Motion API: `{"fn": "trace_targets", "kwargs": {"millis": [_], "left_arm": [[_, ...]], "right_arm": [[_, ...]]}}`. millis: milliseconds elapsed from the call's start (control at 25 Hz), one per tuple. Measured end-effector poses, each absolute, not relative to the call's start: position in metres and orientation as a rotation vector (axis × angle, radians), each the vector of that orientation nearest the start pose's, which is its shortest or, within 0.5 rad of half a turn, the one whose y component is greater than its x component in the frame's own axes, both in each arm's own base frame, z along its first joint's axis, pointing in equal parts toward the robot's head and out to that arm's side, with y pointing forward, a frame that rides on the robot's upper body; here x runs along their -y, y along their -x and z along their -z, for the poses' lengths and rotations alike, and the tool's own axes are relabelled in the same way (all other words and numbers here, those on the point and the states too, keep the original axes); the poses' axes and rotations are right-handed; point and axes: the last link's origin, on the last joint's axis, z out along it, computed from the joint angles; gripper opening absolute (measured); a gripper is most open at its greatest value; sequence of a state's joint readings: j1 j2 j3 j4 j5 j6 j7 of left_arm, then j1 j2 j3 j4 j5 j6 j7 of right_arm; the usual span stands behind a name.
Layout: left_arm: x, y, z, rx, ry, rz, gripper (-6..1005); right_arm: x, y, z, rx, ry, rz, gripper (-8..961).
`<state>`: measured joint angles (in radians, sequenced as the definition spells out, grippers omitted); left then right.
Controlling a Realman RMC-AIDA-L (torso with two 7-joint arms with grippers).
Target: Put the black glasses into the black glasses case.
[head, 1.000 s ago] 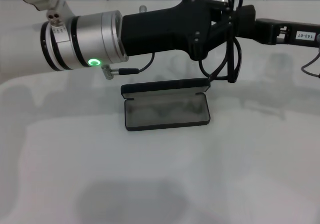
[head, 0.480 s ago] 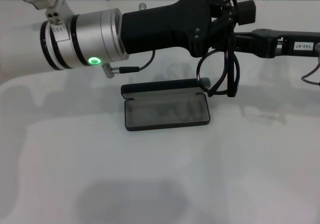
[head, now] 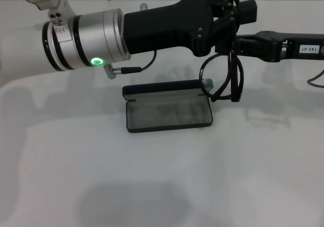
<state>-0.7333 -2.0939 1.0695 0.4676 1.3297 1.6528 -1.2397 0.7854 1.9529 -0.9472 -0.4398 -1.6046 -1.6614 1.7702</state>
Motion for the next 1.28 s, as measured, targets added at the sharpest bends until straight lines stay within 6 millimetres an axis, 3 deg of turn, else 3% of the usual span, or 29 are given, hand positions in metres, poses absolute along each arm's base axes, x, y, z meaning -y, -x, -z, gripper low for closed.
{"fn": "trace_targets", "kwargs": {"millis": [560, 960, 1120, 1280], "left_arm": [[-0.350, 0.129, 0.022, 0.244, 2.723, 1.456, 21], [-0.337, 0.153, -0.018, 0.244, 2.490, 1.690, 39], [-0.330, 0.172, -0.034, 0.279, 2.409, 1.721, 76], [-0.319, 0.194, -0.046, 0.314, 2.333, 1.723, 144]], "right_arm": [[-0.373, -0.161, -0.014, -0.942, 2.911, -1.111, 102], [-0.378, -0.172, -0.029, -0.907, 2.849, -1.110, 102], [-0.381, -0.176, -0.042, -0.786, 2.829, -1.098, 102], [-0.375, -0.171, -0.056, -0.505, 2.872, -1.040, 103]]}}
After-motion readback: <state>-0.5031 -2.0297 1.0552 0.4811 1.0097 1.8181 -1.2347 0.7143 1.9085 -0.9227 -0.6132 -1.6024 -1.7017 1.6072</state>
